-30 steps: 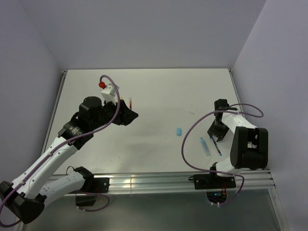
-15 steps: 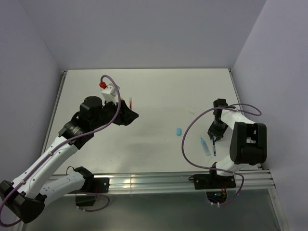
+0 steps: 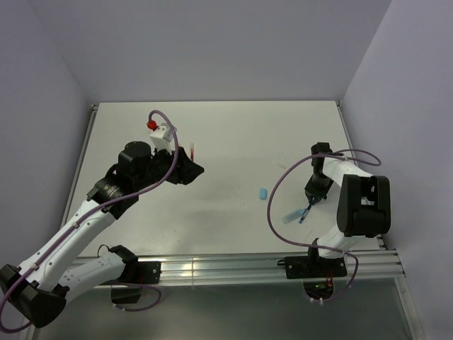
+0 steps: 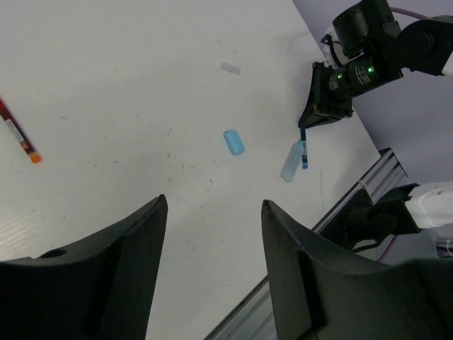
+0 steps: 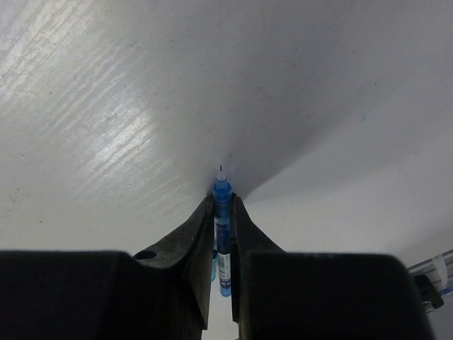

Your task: Insert the pens into the pen caps

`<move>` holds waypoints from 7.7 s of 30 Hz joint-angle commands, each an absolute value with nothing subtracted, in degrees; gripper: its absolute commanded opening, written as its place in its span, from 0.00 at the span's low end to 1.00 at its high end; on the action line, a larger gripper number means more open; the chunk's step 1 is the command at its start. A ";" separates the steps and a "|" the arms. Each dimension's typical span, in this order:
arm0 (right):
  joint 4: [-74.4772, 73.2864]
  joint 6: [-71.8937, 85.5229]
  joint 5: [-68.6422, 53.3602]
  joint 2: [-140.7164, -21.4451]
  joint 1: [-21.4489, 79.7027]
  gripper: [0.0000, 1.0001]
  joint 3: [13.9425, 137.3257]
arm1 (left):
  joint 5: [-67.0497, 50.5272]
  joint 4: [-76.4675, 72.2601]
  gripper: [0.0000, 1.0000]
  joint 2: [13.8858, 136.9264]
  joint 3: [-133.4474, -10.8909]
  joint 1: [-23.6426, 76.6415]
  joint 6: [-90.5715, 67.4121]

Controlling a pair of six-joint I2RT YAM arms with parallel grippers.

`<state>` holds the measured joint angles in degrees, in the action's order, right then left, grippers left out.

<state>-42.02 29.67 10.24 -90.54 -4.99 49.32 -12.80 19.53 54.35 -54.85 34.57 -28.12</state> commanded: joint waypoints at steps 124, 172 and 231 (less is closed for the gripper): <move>-28.48 11.16 12.22 -98.26 14.24 0.22 72.95 | -15.47 15.38 0.00 66.36 -61.96 34.02 -24.52; -29.27 7.03 5.19 -109.77 10.64 0.39 77.17 | -17.31 15.29 0.00 69.35 -61.52 32.34 -24.35; -34.45 13.27 3.35 -111.71 8.96 0.36 75.24 | -17.93 14.94 0.01 70.58 -61.43 32.34 -24.52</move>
